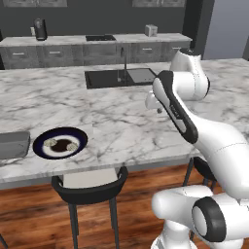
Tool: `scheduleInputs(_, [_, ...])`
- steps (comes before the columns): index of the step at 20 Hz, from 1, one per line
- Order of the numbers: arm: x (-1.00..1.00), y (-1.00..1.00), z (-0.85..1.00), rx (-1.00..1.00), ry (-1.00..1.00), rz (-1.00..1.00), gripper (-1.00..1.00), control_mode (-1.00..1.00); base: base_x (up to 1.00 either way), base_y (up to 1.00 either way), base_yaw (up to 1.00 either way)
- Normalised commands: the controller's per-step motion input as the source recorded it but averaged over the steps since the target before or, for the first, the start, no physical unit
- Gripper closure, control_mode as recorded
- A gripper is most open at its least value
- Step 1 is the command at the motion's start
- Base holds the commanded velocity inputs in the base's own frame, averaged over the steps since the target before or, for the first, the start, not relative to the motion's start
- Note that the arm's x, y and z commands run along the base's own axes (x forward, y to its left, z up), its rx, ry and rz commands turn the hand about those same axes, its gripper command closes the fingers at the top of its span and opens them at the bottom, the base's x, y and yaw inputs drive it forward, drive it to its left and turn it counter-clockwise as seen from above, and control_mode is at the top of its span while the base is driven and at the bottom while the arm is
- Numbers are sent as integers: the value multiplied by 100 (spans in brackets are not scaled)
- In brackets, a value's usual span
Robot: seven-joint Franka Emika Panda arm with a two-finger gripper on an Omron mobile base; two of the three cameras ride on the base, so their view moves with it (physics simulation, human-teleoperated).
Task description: Place two dumplings into each of the tupperware containers and then place the containers in the fridge.
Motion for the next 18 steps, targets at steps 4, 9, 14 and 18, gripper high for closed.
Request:
scheduleInputs(4, [-63,-3,-1,0,0,-4,-100,-100,0,0,0])
scheduleInputs(9, [-100,-50,-2,0,0,-4,-100,-100,0,0,0])
scheduleInputs(14, [-77,-12,0,-5,8,-2,-100,-100,0,0,0])
scheduleInputs(18, [-44,24,0,-5,25,-2,-100,-100,0,0,0])
